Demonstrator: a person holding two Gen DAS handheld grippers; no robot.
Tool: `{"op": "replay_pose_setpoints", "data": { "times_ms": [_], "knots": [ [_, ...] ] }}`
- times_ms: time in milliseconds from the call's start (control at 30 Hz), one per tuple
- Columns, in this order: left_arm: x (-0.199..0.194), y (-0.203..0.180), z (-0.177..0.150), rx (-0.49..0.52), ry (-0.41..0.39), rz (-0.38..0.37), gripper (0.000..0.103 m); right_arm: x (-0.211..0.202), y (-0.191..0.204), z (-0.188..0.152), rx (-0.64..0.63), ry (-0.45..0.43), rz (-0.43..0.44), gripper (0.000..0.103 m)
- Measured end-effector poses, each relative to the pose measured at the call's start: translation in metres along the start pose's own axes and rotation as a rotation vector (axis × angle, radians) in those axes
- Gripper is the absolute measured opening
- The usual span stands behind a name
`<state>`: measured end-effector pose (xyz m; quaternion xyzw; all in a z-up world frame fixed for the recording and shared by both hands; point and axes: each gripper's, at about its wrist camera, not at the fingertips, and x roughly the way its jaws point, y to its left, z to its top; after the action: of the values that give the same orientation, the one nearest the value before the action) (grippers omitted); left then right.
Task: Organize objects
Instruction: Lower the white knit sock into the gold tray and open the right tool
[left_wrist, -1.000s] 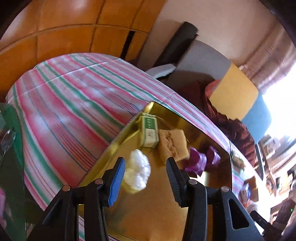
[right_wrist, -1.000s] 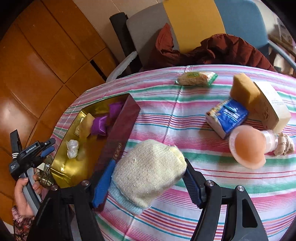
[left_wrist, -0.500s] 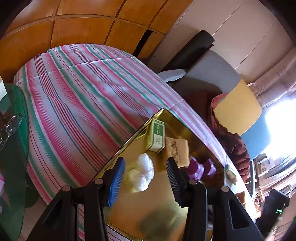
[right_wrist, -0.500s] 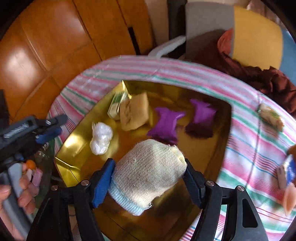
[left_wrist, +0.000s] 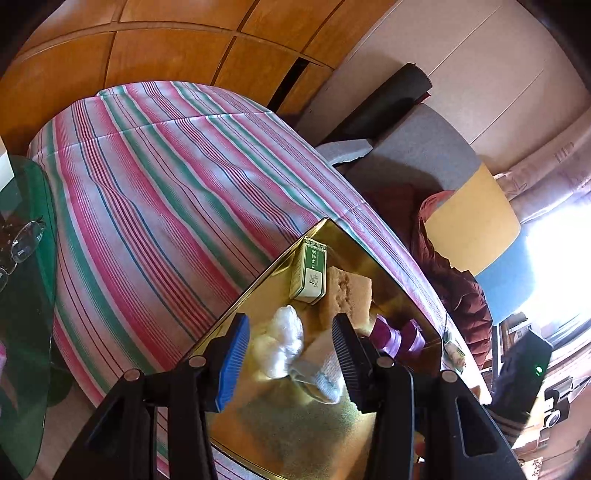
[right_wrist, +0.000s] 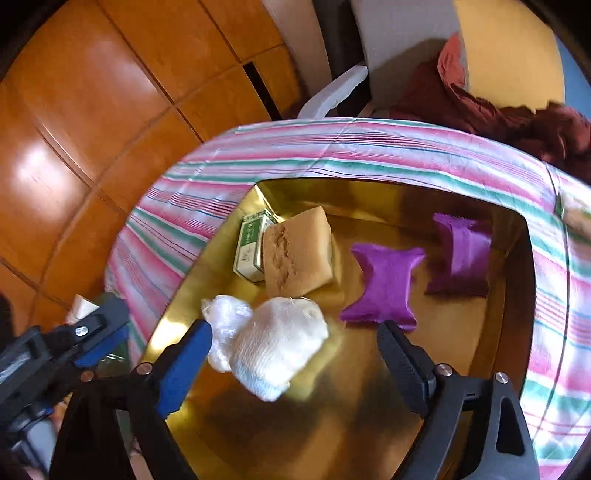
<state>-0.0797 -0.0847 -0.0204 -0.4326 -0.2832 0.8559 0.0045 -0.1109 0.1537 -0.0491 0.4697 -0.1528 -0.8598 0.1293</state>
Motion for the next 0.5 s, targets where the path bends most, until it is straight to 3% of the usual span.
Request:
{"op": "replay_pose_setpoints", "data": {
  "times_ms": [200,500],
  "knots": [
    [0.008,-0.009,-0.011,0.028,0.028,0.007,0.047,-0.041,-0.027,-0.018,0.024,-0.07,-0.036,0.091],
    [0.013,-0.047,-0.045,0.176,0.07,-0.014,0.047,-0.098,-0.082,-0.044,0.049,-0.122,-0.2,0.093]
  ]
}}
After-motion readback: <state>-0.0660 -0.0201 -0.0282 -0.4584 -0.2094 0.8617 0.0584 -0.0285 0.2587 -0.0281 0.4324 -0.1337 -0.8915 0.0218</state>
